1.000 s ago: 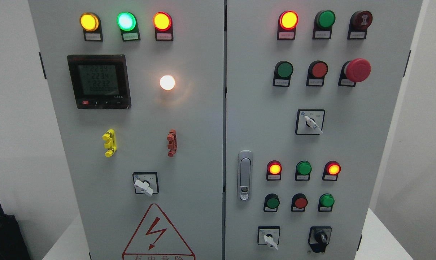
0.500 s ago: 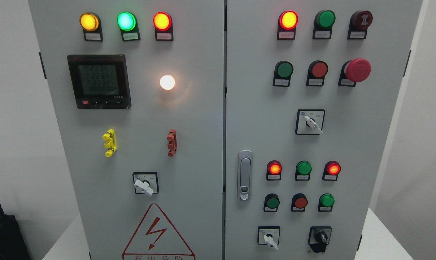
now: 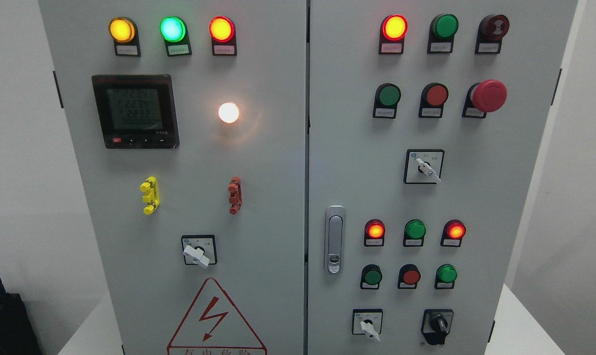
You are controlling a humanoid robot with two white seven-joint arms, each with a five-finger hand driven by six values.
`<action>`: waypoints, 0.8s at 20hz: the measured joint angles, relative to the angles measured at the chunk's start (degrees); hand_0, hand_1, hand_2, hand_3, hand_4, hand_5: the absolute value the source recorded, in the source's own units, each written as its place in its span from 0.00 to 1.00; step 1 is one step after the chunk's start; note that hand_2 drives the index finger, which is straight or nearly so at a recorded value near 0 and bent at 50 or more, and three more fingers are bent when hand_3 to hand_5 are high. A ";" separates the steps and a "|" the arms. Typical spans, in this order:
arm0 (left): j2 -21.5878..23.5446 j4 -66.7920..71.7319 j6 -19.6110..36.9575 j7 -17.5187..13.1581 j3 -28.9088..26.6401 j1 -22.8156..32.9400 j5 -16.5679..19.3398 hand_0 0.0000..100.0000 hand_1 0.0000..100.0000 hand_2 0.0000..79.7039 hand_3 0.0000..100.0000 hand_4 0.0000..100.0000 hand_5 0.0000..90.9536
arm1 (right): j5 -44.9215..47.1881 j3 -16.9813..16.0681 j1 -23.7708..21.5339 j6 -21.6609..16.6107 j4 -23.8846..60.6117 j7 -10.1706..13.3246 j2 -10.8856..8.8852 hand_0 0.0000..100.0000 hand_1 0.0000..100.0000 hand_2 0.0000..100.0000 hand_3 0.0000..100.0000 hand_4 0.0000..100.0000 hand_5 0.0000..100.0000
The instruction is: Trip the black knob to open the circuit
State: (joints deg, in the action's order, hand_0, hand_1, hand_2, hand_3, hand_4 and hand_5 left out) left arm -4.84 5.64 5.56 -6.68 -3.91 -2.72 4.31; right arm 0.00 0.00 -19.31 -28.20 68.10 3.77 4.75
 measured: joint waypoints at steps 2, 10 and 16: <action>0.00 0.00 0.00 0.00 -0.01 0.00 0.00 0.12 0.39 0.00 0.00 0.00 0.00 | 0.00 0.00 -0.60 1.23 4.43 0.01 -0.07 0.00 0.05 0.00 0.48 0.34 0.31; 0.00 0.00 0.00 0.00 -0.02 0.00 0.00 0.12 0.39 0.00 0.00 0.00 0.00 | 0.00 0.00 -1.20 3.72 18.44 0.79 -0.29 0.00 0.05 0.00 0.72 0.62 0.66; 0.00 0.00 0.00 0.00 -0.01 0.00 0.00 0.12 0.39 0.00 0.00 0.00 0.00 | 0.84 0.00 -1.24 6.26 26.05 1.23 -0.88 0.00 0.03 0.00 0.83 0.78 0.83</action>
State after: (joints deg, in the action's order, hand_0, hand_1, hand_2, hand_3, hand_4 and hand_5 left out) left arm -4.83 5.64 5.55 -6.68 -3.92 -2.72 4.31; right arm 0.85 0.00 -20.55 -21.95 94.15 5.00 3.88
